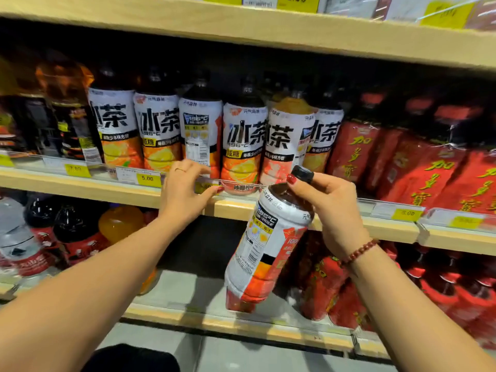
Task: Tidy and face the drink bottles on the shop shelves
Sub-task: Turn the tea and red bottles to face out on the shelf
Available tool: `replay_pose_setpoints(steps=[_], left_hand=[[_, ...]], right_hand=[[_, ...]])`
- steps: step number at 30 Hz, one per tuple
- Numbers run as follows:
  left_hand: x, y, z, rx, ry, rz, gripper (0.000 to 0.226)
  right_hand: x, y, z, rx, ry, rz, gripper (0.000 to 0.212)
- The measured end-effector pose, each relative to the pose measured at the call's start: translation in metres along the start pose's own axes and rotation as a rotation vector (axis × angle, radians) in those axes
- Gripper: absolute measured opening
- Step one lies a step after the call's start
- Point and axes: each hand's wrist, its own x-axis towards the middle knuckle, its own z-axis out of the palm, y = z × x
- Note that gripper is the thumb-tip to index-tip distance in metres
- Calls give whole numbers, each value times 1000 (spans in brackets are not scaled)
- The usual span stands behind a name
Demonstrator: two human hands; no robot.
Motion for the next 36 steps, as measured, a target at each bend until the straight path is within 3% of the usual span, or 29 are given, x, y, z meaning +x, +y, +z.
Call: replay_pose_setpoints(steps=[7,13,16,19,25,30,34,36], left_hand=[[4,59,30,-159,-69,142,24],[1,78,53,-281,-6,-47,17],[5,83,58,-271,24,-126,18],[6,84,59,-271,21,-131,19],[6,79,64,-276,36,-111,18],[5,78,66,-287,61,-95,18],[4,78,67,-291,69,-85,19],[4,77,68,-290,75,-83,19]], right_hand=[[27,-66,-49,79,184,4,10],[47,-85,-72,175,298,-33,36],[58,-92,-78,203,333,-97,35],[69,-98,-83,248,384,-163,34],[86,-85,-82,235,431,-282,54],[100,-76,-82,294,520,-307,43],[111,-71,-83,318,562,-288,12],[116,-65,-83,308,548,-303,7]])
